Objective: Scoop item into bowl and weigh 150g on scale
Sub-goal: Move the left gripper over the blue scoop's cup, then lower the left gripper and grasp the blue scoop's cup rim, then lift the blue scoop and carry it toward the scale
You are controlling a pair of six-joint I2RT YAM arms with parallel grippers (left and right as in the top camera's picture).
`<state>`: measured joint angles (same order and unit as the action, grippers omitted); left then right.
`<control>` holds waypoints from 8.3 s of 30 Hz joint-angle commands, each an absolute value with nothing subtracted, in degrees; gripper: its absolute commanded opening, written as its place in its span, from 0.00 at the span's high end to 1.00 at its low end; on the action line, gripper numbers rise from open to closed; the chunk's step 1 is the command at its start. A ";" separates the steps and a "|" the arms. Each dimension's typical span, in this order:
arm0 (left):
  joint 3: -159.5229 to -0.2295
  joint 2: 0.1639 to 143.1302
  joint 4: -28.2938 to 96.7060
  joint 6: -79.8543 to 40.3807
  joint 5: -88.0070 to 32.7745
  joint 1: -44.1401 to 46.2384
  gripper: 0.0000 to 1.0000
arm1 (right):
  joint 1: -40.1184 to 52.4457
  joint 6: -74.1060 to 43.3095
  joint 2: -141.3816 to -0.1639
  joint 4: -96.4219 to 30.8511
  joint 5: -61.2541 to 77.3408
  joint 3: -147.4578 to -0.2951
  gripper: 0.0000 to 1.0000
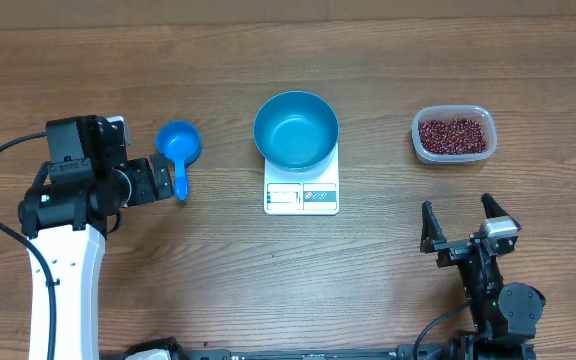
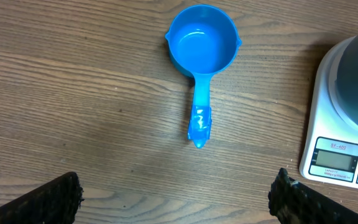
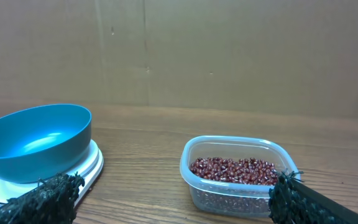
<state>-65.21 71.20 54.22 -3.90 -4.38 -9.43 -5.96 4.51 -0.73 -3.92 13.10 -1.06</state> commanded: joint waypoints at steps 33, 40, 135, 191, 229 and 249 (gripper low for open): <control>-72.20 86.52 51.94 -10.15 2.66 -7.09 0.00 | -5.69 4.58 -0.16 -3.57 12.93 -0.45 0.00; -72.18 89.65 49.04 -14.28 5.13 -5.21 0.00 | -5.69 4.58 -0.16 -3.57 12.93 -0.45 0.00; -75.96 107.59 30.26 13.43 -0.78 -7.11 0.01 | -5.69 4.58 -0.16 -3.57 12.93 -0.45 0.00; -87.15 121.56 40.62 16.71 -1.54 -7.11 0.32 | -5.69 4.58 -0.16 -3.57 12.93 -0.45 0.00; -87.39 108.92 45.32 -1.19 -1.06 -7.07 0.96 | -5.69 4.58 -0.16 -3.57 12.93 -0.45 0.00; -87.39 91.72 68.62 -51.13 -1.02 -7.11 0.96 | -5.69 4.58 -0.16 -3.57 12.93 -0.45 0.00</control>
<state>-86.63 92.77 66.35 -36.42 -1.28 -6.85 -5.96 4.51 -0.73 -3.88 13.13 -1.06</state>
